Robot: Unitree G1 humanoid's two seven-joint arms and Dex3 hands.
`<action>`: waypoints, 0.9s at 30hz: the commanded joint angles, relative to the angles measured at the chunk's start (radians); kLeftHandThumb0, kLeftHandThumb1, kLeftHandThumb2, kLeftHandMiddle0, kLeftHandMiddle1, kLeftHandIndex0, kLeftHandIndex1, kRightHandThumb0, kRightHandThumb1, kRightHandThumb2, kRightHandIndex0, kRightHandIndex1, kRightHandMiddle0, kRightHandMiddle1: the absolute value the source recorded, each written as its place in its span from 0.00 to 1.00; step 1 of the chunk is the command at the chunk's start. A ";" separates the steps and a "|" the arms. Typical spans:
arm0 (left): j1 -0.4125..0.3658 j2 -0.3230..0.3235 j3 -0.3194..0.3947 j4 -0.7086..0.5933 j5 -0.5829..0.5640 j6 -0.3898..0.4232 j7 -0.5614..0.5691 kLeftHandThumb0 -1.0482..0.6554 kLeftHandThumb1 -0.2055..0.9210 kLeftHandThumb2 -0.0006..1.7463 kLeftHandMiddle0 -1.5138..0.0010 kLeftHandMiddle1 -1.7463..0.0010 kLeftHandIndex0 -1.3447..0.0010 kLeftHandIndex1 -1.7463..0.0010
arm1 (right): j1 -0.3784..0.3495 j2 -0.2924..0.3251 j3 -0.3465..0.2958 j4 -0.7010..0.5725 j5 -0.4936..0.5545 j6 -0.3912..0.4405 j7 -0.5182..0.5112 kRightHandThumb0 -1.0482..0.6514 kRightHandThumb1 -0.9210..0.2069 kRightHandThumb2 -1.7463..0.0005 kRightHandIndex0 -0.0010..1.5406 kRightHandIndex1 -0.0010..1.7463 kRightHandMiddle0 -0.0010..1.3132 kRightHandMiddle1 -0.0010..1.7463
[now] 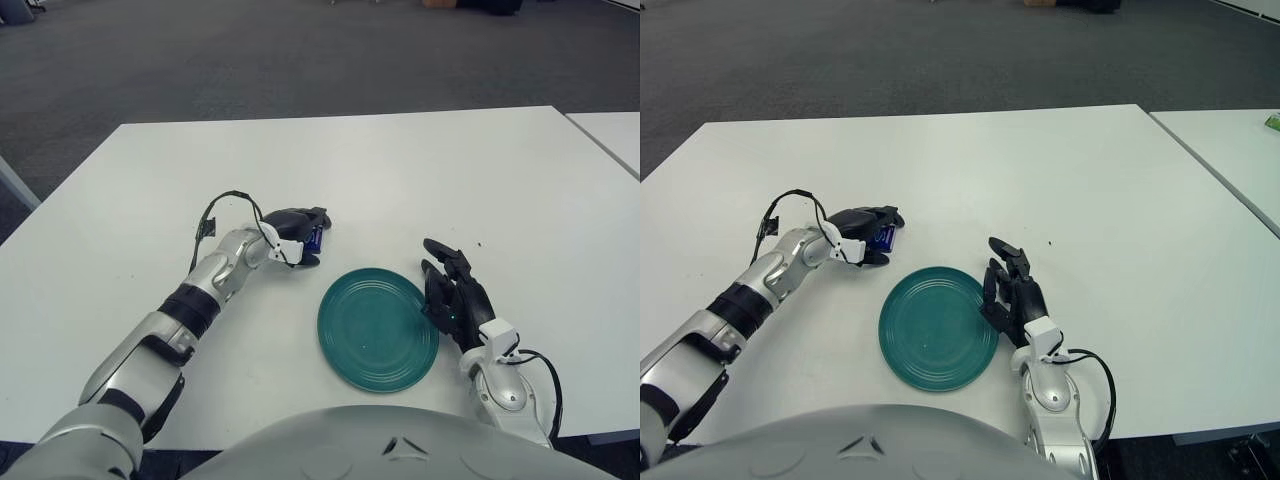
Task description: Put the gum into the plate.
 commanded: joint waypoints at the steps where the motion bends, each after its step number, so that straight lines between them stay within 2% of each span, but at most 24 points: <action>1: -0.013 0.019 -0.026 0.047 0.037 -0.011 -0.002 0.21 0.83 0.31 0.78 0.98 0.96 0.42 | 0.107 -0.015 0.001 -0.020 -0.007 -0.012 -0.009 0.23 0.00 0.47 0.20 0.00 0.00 0.37; 13: -0.040 0.019 -0.074 0.180 0.077 -0.049 0.026 0.19 0.86 0.30 0.80 0.99 0.97 0.39 | 0.108 -0.018 0.002 -0.037 -0.001 0.007 -0.016 0.23 0.00 0.47 0.19 0.00 0.00 0.36; 17: -0.052 0.020 -0.094 0.261 0.093 -0.081 0.085 0.22 0.83 0.33 0.79 0.98 0.96 0.38 | 0.107 -0.016 0.000 -0.040 0.001 0.011 -0.018 0.23 0.00 0.47 0.19 0.00 0.00 0.36; 20: -0.066 0.012 -0.121 0.333 0.127 -0.099 0.164 0.28 0.70 0.46 0.77 0.96 0.88 0.30 | 0.109 -0.015 -0.004 -0.043 0.009 0.008 -0.018 0.23 0.00 0.47 0.19 0.00 0.00 0.36; 21: -0.072 0.011 -0.129 0.346 0.136 -0.104 0.183 0.30 0.66 0.51 0.79 0.92 0.86 0.28 | 0.109 -0.014 -0.005 -0.044 0.011 0.007 -0.018 0.23 0.00 0.47 0.18 0.00 0.00 0.36; 22: -0.078 0.011 -0.142 0.354 0.152 -0.108 0.206 0.33 0.74 0.45 0.81 0.86 0.80 0.21 | 0.108 -0.013 -0.006 -0.045 0.015 0.006 -0.018 0.23 0.00 0.47 0.18 0.00 0.00 0.36; 24: -0.088 0.009 -0.162 0.374 0.174 -0.110 0.246 0.36 0.77 0.42 0.82 0.75 0.74 0.15 | 0.106 -0.010 -0.011 -0.045 0.022 0.005 -0.018 0.23 0.00 0.47 0.19 0.00 0.00 0.37; 27: -0.099 0.001 -0.177 0.400 0.184 -0.111 0.280 0.38 0.77 0.44 0.80 0.64 0.68 0.10 | 0.104 -0.010 -0.016 -0.043 0.028 0.005 -0.018 0.24 0.00 0.47 0.19 0.00 0.00 0.37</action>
